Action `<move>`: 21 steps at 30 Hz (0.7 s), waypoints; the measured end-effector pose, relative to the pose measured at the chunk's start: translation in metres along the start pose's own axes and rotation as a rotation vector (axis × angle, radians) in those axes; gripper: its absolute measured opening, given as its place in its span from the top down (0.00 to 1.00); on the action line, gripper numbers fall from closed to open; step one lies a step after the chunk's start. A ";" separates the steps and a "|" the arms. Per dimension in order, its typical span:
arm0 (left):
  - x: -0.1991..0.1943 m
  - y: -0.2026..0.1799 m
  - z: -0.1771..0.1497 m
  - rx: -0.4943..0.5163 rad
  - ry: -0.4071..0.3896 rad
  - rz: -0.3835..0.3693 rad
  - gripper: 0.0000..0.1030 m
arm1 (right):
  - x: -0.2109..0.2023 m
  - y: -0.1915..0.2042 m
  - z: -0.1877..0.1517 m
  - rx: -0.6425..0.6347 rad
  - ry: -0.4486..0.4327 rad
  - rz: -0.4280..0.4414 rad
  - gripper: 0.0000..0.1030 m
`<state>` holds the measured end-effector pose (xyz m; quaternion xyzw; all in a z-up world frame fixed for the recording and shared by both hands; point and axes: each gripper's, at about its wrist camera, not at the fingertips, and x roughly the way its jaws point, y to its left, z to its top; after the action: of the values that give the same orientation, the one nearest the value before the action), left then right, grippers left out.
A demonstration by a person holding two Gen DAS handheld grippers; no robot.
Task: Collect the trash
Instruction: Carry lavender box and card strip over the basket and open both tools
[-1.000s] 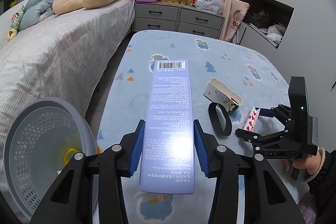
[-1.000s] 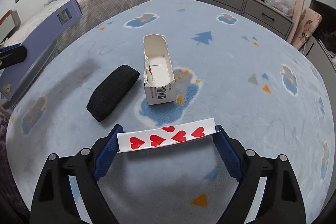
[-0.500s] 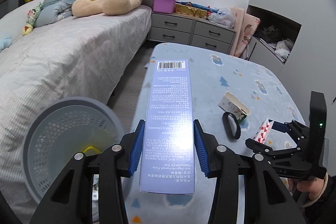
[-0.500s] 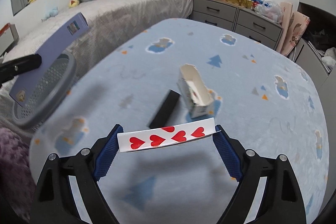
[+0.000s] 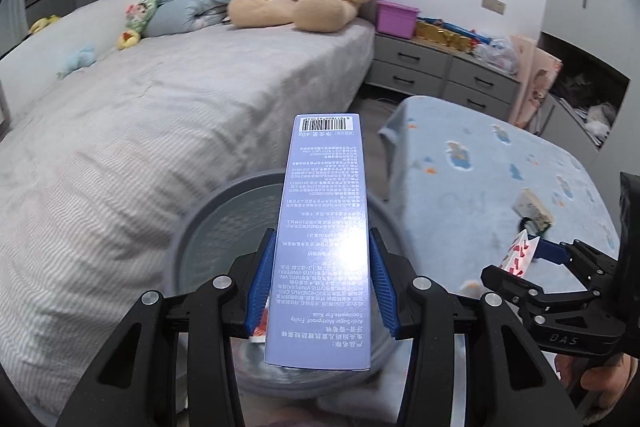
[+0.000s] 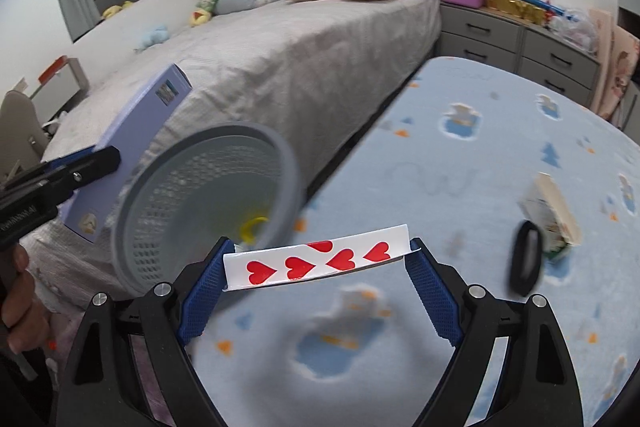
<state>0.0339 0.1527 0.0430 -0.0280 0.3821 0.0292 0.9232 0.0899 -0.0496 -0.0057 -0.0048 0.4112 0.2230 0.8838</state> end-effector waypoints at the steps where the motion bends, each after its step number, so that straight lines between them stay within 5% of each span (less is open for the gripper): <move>1: 0.002 0.008 -0.002 -0.010 0.008 0.012 0.58 | 0.003 0.009 0.002 -0.008 0.003 0.012 0.18; 8: 0.020 0.049 -0.017 -0.052 0.069 0.056 0.58 | 0.029 0.054 0.011 -0.025 0.027 0.075 0.18; 21: 0.054 0.060 -0.024 -0.068 0.126 0.047 0.58 | 0.066 0.070 0.019 -0.061 0.077 0.056 0.18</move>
<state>0.0508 0.2123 -0.0135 -0.0522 0.4386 0.0618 0.8950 0.1128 0.0428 -0.0290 -0.0289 0.4377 0.2599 0.8602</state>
